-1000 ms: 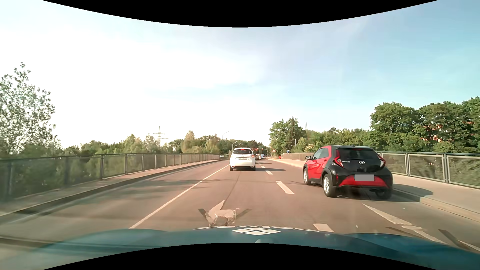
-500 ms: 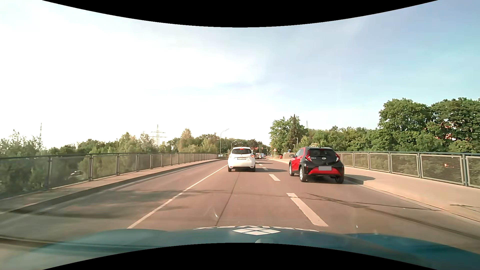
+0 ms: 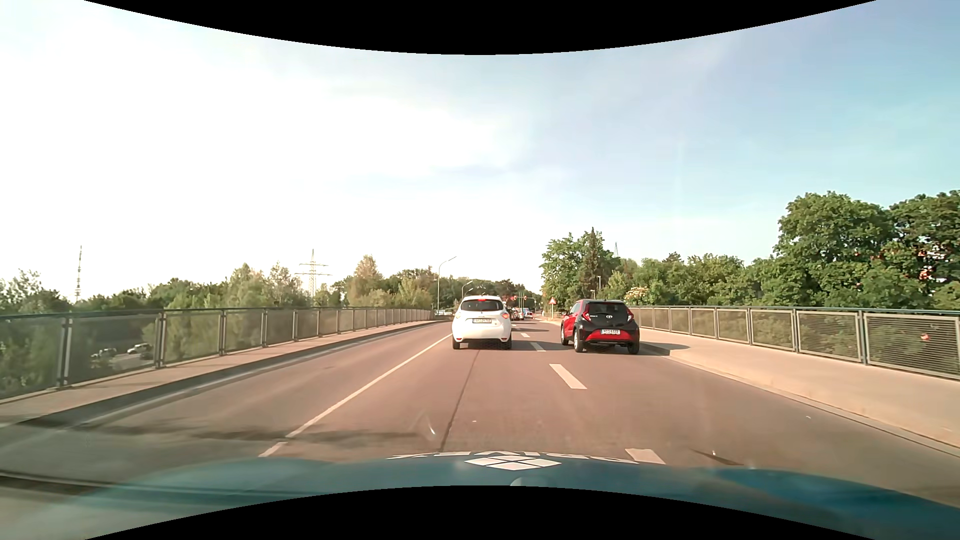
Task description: Follow the waypoints while adhering to traffic rules and regulations
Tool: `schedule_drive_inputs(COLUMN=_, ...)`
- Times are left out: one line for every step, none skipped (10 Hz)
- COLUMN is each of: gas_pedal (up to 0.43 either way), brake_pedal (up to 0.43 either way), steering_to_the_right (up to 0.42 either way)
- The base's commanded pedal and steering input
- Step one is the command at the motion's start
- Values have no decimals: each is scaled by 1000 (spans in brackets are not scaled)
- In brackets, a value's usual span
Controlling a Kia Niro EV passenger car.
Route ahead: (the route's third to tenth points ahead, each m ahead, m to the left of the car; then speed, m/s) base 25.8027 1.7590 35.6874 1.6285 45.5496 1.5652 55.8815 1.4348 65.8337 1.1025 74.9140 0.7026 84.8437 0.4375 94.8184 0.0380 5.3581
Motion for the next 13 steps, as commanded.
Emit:
schedule_drive_inputs(gas_pedal=0, brake_pedal=0, steering_to_the_right=-11)
schedule_drive_inputs(gas_pedal=0, brake_pedal=0, steering_to_the_right=-11)
schedule_drive_inputs(gas_pedal=0, brake_pedal=0, steering_to_the_right=-9)
schedule_drive_inputs(gas_pedal=0, brake_pedal=0, steering_to_the_right=-4)
schedule_drive_inputs(gas_pedal=0, brake_pedal=0, steering_to_the_right=-3)
schedule_drive_inputs(gas_pedal=0, brake_pedal=0, steering_to_the_right=-3)
schedule_drive_inputs(gas_pedal=0, brake_pedal=0, steering_to_the_right=-1)
schedule_drive_inputs(gas_pedal=39, brake_pedal=0, steering_to_the_right=-4)
schedule_drive_inputs(gas_pedal=39, brake_pedal=0, steering_to_the_right=-10)
schedule_drive_inputs(gas_pedal=39, brake_pedal=0, steering_to_the_right=-11)
schedule_drive_inputs(gas_pedal=39, brake_pedal=0, steering_to_the_right=-9)
schedule_drive_inputs(gas_pedal=39, brake_pedal=0, steering_to_the_right=-6)
schedule_drive_inputs(gas_pedal=39, brake_pedal=0, steering_to_the_right=-5)
